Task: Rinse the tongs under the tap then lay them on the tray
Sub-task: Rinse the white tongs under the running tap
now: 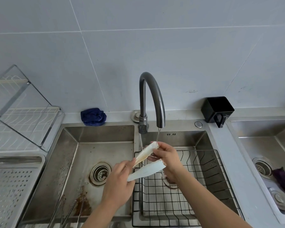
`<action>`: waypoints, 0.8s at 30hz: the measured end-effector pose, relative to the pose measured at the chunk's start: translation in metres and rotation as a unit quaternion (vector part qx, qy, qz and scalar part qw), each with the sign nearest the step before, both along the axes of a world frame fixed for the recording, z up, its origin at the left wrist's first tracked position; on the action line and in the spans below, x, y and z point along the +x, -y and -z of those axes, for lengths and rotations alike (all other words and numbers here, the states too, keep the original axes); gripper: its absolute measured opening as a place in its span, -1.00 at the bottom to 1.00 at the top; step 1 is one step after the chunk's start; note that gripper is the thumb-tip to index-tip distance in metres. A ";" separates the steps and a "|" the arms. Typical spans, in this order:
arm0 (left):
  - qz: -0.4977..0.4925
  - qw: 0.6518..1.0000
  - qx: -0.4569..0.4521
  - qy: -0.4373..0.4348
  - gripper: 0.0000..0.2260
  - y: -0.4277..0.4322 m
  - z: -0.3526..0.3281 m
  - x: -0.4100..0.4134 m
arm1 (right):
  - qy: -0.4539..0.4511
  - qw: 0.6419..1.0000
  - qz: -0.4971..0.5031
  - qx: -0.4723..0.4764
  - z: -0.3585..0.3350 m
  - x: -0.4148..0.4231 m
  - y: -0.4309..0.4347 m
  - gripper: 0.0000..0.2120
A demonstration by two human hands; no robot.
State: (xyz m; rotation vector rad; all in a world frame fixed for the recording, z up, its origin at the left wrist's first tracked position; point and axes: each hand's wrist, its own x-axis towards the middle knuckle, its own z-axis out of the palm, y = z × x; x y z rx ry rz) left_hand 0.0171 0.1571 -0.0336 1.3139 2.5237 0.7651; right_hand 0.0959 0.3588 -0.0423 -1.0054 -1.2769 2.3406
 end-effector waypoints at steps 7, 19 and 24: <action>0.041 0.996 -0.026 -0.072 -0.35 -0.016 0.002 -0.012 | 0.024 0.999 0.036 0.018 0.000 -0.001 -0.012 -0.85; 0.071 0.984 -0.049 -0.158 -0.35 -0.004 -0.006 -0.036 | 0.073 0.997 -0.006 0.037 0.008 -0.010 -0.008 -0.79; 0.079 0.986 -0.047 -0.139 -0.39 -0.003 -0.010 -0.042 | 0.114 0.979 -0.102 0.133 0.005 -0.011 -0.018 -0.73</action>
